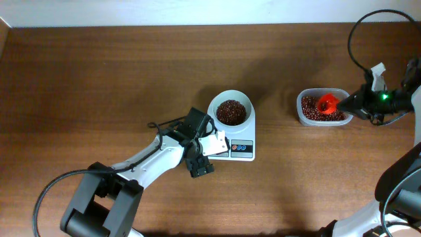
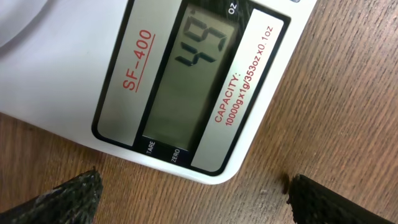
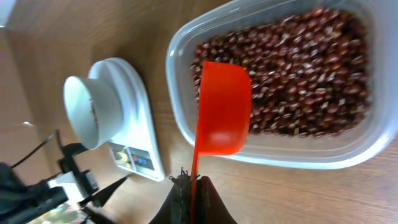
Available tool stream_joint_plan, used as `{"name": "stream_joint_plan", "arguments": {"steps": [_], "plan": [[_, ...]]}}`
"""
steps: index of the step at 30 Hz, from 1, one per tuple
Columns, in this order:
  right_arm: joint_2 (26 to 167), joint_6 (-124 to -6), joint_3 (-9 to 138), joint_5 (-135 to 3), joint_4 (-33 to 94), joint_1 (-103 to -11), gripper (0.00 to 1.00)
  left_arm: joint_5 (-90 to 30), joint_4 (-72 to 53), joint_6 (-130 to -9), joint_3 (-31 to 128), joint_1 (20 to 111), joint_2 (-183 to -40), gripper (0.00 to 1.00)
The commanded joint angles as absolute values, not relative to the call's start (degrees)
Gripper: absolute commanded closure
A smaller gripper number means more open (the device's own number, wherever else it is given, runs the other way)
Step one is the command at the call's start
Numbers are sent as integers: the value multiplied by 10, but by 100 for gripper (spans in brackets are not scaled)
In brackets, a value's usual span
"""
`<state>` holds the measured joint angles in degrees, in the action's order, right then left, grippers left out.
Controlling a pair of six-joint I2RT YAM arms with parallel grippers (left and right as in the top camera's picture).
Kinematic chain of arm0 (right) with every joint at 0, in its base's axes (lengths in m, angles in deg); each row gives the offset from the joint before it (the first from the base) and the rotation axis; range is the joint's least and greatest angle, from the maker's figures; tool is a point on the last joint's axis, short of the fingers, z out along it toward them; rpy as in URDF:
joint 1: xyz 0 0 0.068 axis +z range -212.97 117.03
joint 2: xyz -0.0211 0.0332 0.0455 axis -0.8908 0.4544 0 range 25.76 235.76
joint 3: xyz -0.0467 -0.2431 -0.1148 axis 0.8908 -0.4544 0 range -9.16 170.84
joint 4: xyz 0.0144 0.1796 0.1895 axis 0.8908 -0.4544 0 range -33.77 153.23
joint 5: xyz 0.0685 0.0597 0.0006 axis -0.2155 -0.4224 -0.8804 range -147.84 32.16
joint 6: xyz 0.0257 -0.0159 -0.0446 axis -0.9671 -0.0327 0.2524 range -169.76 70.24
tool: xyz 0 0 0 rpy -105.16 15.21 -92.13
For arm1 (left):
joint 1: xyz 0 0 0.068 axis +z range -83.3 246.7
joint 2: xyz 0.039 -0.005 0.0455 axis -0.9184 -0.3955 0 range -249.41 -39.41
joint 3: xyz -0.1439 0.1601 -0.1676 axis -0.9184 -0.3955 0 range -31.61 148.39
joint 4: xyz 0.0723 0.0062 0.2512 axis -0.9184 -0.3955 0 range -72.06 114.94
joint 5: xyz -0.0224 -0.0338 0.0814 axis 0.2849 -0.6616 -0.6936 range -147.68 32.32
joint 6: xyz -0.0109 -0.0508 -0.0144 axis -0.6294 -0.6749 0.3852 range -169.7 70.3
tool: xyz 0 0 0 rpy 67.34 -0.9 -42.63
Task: Scoop item into bowl and weigh 50g on scale
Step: 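Carry the scoop over the bowl and tip beans in, right gripper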
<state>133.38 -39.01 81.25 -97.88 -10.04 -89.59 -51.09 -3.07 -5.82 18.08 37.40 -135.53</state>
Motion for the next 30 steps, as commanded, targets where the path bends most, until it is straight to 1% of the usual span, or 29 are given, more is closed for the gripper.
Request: {"name": "stream_joint_plan", "arguments": {"steps": [1, 4, 8, 15, 20, 26, 30], "plan": [[1317, -345, 831, -1063, -131, -899, 96, -511, -31, -62, 178, 373, -1361, 1], [1317, -315, 839, -1130, -157, -898, 96, -511, -31, -62, 178, 373, -1361, 1], [1317, -315, 841, -1138, -159, -865, 96, -511, -31, -62, 178, 373, -1361, 1], [1317, -315, 909, -1134, -154, -730, 96, -511, -31, -62, 178, 373, -1361, 1], [1317, -315, 941, -1096, -155, -636, 96, -511, -31, -62, 178, 373, -1361, 1], [1317, -315, 959, -966, -143, -560, 96, -511, -31, -62, 178, 373, -1361, 1], [1317, -315, 959, -923, -119, -524, 96, -511, -31, -62, 178, 373, -1361, 1]]}}
